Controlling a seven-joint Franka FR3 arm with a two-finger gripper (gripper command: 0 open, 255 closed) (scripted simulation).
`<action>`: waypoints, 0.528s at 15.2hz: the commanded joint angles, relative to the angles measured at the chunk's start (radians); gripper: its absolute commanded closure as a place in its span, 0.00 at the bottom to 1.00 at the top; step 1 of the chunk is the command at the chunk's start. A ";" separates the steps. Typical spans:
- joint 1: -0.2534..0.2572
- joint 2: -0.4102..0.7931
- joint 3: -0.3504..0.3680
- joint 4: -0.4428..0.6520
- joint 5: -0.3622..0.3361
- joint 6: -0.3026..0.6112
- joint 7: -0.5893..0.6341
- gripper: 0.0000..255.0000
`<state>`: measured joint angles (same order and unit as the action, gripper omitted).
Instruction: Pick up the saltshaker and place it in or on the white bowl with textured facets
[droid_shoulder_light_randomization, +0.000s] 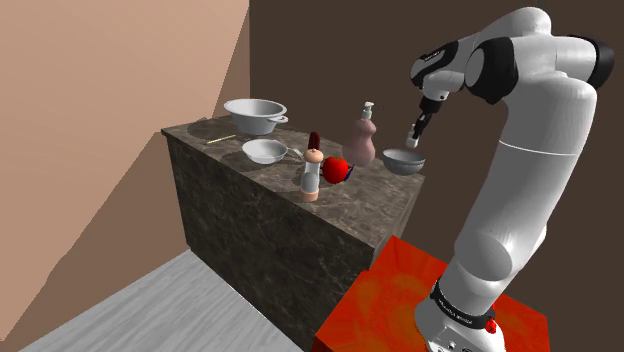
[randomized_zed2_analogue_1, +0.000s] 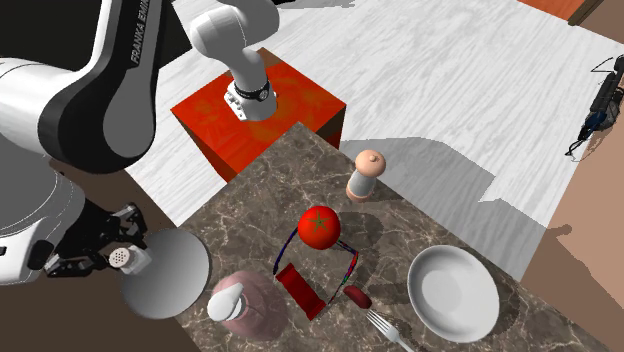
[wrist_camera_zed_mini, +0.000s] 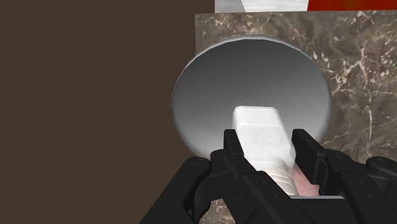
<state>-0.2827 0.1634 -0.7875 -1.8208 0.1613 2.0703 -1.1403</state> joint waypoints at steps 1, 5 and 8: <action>-0.003 0.010 0.002 -0.018 0.010 0.026 -0.008 1.00; -0.007 0.028 0.007 -0.055 0.029 0.074 -0.021 1.00; -0.010 0.038 0.010 -0.071 0.040 0.097 -0.029 1.00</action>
<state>-0.2924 0.2005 -0.7779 -1.8867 0.1994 2.1609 -1.1677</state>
